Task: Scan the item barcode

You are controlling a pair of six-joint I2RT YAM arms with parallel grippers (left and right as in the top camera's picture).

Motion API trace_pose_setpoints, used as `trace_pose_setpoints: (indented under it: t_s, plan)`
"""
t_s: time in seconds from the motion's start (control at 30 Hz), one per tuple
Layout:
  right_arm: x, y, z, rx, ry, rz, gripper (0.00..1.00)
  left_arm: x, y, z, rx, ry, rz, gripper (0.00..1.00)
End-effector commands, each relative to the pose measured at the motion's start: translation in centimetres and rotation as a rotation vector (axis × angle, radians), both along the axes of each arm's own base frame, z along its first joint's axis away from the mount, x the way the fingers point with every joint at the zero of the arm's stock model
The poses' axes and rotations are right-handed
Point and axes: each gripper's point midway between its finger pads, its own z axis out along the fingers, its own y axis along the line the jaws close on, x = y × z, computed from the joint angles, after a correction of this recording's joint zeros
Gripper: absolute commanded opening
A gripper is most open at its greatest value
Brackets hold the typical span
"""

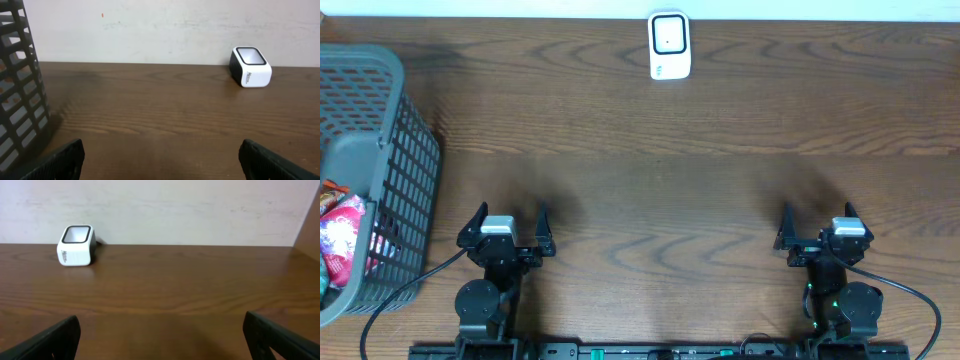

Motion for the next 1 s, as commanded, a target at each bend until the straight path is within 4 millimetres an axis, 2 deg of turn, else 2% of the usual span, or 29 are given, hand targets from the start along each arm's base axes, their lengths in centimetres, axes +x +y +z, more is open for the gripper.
trace_pose_setpoints:
  t_s: [0.0, 0.17, 0.23, 0.43, 0.5, 0.57, 0.7, 0.8, 0.9, 0.97]
  plan:
    - [0.0, 0.0, -0.1, 0.014, 0.001, 0.002, 0.99, -0.1, 0.4, -1.5, 0.013, 0.045, 0.016, 0.98]
    - [0.0, 0.0, -0.1, 0.014, 0.001, 0.002, 0.99, 0.0, 0.3, -1.1, 0.012, 0.028, 0.016, 0.98]
    - [0.0, 0.0, -0.1, 0.014, 0.001, 0.002, 0.99, -0.1, -0.8, -1.4, -0.043, 0.044, -0.044, 0.98]
    - [0.0, 0.0, -0.1, 0.014, 0.001, 0.002, 0.99, -1.2, -6.1, -1.3, -0.520, 0.149, -0.288, 0.98]
    - [0.0, 0.0, -0.1, 0.014, 0.001, 0.002, 0.99, -1.3, -6.7, -0.9, -0.642, 0.169, -0.306, 0.98]
    - [0.0, 0.0, -0.1, 0.014, 0.001, 0.002, 0.99, -1.2, -6.6, 0.3, -0.666, 0.126, -0.311, 0.98]
    - [0.0, 0.0, -0.1, 0.014, 0.001, 0.002, 0.99, -1.4, -6.7, 5.5, -0.697, -0.071, -0.390, 0.98]
    - [0.0, 0.0, -0.1, 0.014, 0.001, 0.002, 0.99, -3.1, -6.5, 11.8, -0.694, -0.327, -0.481, 0.98]
    - [0.0, 0.0, -0.1, 0.014, 0.001, 0.002, 0.99, -5.2, -4.3, 17.5, -0.691, -0.584, -0.443, 0.98]
    - [0.0, 0.0, -0.1, 0.014, 0.001, 0.002, 0.99, -6.3, -1.7, 21.1, -0.712, -0.711, -0.318, 0.98]
